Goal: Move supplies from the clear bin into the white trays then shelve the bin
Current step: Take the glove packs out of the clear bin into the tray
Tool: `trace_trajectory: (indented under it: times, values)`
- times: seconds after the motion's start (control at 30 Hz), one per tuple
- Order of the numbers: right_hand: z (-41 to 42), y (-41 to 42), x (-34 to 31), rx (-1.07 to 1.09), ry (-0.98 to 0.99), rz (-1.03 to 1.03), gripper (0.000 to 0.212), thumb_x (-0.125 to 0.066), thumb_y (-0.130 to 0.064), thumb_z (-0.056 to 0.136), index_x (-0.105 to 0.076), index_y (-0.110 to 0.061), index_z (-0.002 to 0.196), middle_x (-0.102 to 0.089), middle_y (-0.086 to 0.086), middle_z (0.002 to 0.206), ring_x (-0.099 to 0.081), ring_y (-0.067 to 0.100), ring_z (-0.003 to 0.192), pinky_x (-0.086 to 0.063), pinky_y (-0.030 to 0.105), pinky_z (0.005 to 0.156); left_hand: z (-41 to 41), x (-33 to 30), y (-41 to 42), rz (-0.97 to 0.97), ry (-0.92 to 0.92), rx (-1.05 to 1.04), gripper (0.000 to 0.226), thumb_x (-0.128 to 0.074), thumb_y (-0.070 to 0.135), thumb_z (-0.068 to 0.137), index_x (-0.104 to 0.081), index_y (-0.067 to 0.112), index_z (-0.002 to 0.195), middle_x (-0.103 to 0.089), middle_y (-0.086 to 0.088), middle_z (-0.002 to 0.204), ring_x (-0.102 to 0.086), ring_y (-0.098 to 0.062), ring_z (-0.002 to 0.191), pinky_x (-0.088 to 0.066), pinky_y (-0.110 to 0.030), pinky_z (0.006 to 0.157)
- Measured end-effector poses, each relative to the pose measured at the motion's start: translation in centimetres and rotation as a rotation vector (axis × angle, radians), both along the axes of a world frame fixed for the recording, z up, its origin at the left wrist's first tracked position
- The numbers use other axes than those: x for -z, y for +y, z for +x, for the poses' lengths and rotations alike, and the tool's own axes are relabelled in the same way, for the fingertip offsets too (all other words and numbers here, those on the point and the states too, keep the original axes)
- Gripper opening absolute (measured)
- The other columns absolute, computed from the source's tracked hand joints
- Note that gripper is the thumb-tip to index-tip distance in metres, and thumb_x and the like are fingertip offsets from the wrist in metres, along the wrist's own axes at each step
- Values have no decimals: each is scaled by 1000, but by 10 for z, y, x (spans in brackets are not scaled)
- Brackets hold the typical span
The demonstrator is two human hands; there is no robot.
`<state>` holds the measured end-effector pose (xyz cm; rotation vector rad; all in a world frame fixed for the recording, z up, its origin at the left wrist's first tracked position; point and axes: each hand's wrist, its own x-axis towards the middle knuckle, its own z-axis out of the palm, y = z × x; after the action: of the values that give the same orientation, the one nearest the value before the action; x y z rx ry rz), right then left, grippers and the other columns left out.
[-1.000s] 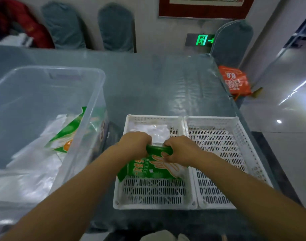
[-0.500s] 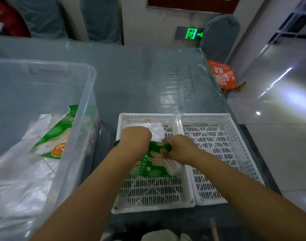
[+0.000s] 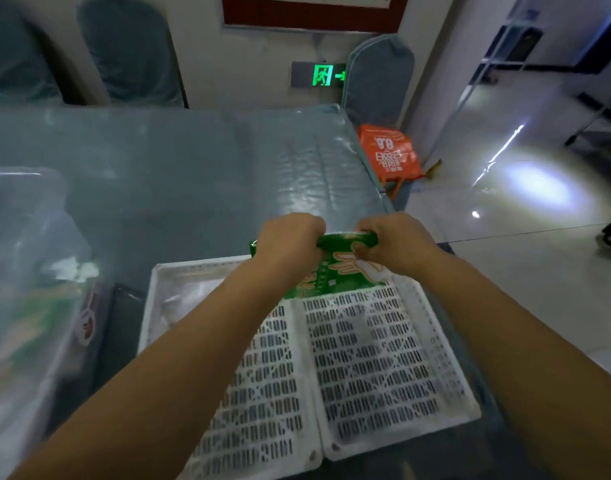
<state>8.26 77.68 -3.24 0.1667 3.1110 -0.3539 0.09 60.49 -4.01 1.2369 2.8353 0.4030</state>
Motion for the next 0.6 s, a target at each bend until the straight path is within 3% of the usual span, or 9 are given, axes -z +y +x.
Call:
trace_trajectory:
  times: [0.2,0.33,0.43,0.53,0.6]
  values:
    - [-22,83,39,-92,-189,-27,19,-67,-35,80,-51,-28,73,-51,-7,67,-52,20,69,-42,33,56,-20,44,72,30,-252,-36,21,-72,31,70,-52,24,65,-44,6,57,-47,-20,59,-24,-24,43]
    - [-45,100,69,-188,-294,42,22,-65,-37,82,-60,-21,94,-57,-2,79,-56,21,78,-32,27,54,-32,71,85,-100,-259,-168,25,-71,37,72,-52,21,74,-51,1,70,-53,-22,69,-31,-27,52]
    - [-59,106,82,-246,-180,107,24,-61,-40,83,-61,-19,96,-66,2,87,-58,24,82,-20,25,53,-29,88,84,-35,-90,-285,30,-70,38,72,-53,16,83,-61,-5,83,-58,-28,84,-37,-32,63]
    - [-70,109,92,-298,-125,132,27,-56,-44,86,-59,-18,92,-68,4,85,-59,26,76,-24,28,67,-9,105,80,33,216,-302,56,-75,27,62,-55,10,111,-61,-11,107,-48,-30,105,-36,-39,89]
    - [-74,110,97,-311,-116,166,29,-52,-48,88,-57,-19,90,-66,1,82,-58,24,74,-27,31,71,11,118,79,76,284,-233,68,-78,26,55,-54,10,117,-60,-13,112,-43,-29,110,-31,-40,97]
